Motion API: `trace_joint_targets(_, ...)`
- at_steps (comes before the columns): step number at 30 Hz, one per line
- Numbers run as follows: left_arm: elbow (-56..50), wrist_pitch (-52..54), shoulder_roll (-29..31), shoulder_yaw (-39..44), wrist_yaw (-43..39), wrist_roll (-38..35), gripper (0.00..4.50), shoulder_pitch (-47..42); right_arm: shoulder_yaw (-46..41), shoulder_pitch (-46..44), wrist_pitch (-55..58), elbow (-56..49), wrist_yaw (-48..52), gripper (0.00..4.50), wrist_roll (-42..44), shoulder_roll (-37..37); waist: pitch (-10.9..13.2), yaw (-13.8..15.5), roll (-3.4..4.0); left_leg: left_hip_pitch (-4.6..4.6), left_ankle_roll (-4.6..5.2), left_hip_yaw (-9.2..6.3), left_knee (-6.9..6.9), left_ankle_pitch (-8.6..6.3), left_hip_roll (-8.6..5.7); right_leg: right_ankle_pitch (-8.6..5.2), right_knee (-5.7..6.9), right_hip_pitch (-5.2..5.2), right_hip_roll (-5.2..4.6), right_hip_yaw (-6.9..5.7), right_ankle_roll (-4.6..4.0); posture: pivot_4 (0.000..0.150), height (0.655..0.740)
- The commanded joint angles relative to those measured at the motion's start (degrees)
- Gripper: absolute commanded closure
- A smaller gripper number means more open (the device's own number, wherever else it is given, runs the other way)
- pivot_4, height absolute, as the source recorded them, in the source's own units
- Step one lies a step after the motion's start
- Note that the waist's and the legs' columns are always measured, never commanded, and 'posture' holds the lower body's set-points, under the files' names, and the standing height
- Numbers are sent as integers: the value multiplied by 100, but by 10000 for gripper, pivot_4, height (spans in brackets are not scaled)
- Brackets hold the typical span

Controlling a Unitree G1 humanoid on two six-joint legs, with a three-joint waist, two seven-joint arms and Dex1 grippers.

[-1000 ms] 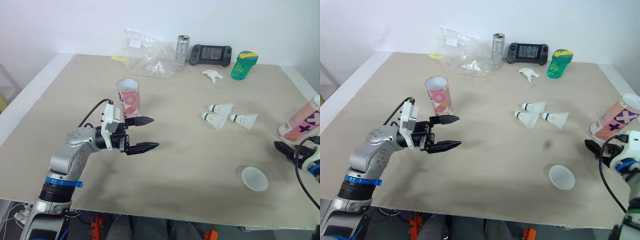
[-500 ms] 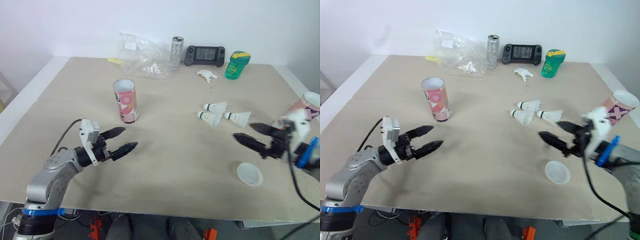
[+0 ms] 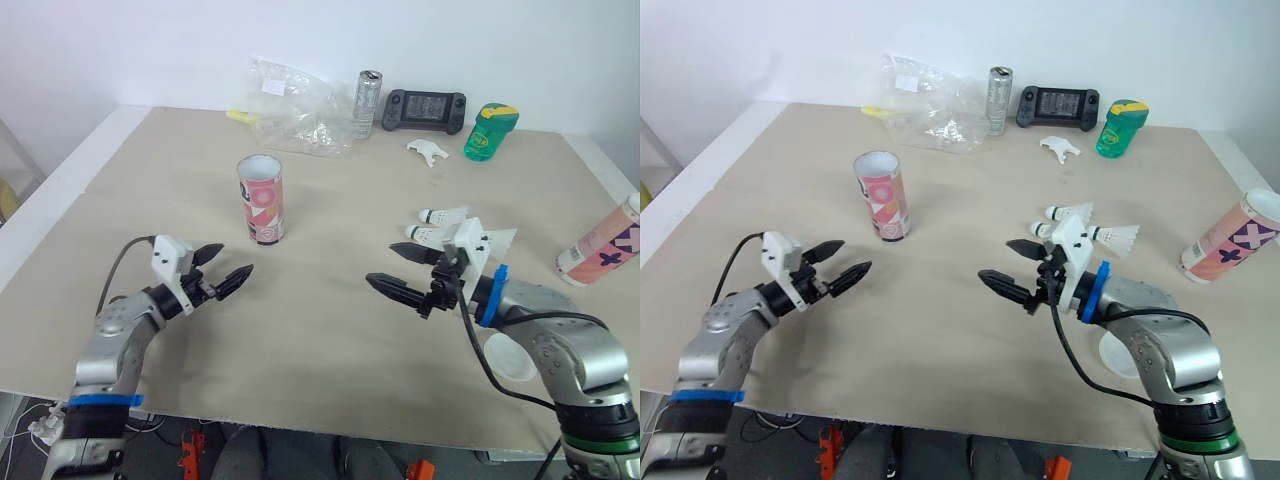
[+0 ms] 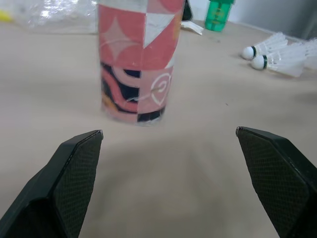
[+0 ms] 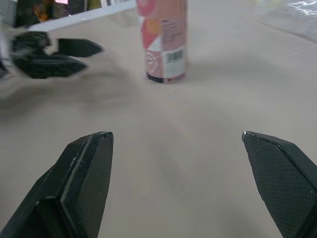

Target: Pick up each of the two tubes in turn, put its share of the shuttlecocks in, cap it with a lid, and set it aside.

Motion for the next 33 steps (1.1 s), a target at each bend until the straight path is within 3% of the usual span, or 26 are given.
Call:
trace_joint_targets(1, 1005, -551, -44, -143, -52, 409, 0, -651, -11, 23, -155, -351, -126, 414, -72, 71, 1, -8, -2, 0, 0, 0, 1, 0, 0, 0, 0, 0, 0, 0, 1, 1500, 7394)
trace_joint_targets(18, 5540, -2108, -600, -249, -86, 1305, 0, -3602, -252, 546, -83, -1113, -657, 414, -81, 89, 6, 0, -17, -11, 2, -21, 3, 1, -5, -3, 1, 1, 3, -15, 8, 1500, 7394)
trace_joint_targets(31, 6484, -2380, -896, -166, 103, 1631, 0, -4425, -328, 657, -29, -1284, -795, 414, -75, -56, 8, -14, -20, -17, 1, -23, 0, 1, -8, -2, 0, -2, 3, -16, 4, 1500, 7394)
trace_joint_targets(33, 6496, -2342, -911, -142, 103, 1625, 5406, -4399, -372, 694, -24, -1311, -814, 0, -66, -68, 8, -16, -20, -17, 1, -25, 0, 1, -8, -2, 1, -3, 4, -16, 4, 1500, 7394)
